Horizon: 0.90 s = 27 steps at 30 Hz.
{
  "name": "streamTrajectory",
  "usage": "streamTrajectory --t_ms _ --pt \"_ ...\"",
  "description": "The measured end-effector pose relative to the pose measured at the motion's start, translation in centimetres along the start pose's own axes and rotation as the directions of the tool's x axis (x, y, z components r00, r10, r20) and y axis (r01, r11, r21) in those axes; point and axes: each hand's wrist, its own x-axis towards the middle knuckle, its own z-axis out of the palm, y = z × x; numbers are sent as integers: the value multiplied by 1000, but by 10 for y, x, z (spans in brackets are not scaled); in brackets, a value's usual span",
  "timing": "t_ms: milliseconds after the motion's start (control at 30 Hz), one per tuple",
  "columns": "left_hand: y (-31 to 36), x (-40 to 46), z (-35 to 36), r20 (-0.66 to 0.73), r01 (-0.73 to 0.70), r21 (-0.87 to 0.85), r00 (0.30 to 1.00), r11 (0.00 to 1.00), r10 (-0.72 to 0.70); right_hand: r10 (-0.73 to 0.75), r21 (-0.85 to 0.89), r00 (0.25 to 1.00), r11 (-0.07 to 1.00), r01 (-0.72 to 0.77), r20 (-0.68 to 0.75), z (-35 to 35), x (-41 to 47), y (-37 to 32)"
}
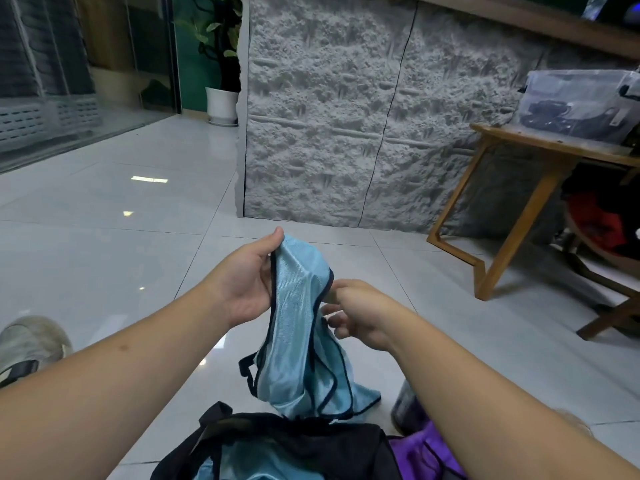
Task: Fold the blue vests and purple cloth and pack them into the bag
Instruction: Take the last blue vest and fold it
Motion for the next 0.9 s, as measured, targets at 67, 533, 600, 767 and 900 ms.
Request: streamTrajectory --t_ms 67,533,600,767,900 --pt "3 -1 2 -22 -25 -10 999 1000 25 -30 -64 1000 997 30 -3 3 -2 2" --pt "41 6 3 136 -235 95 966 967 221 -221 17 951 975 223 214 19 -16 31" --pt "45 8 4 154 -273 142 956 951 251 -284 49 942 959 279 178 21 -18 24" --pt "38 7 7 166 -316 230 945 920 283 -379 123 925 919 374 20 21 -16 3" --pt "40 8 6 140 -342 171 937 924 321 -282 -92 953 952 293 113 20 -19 10"
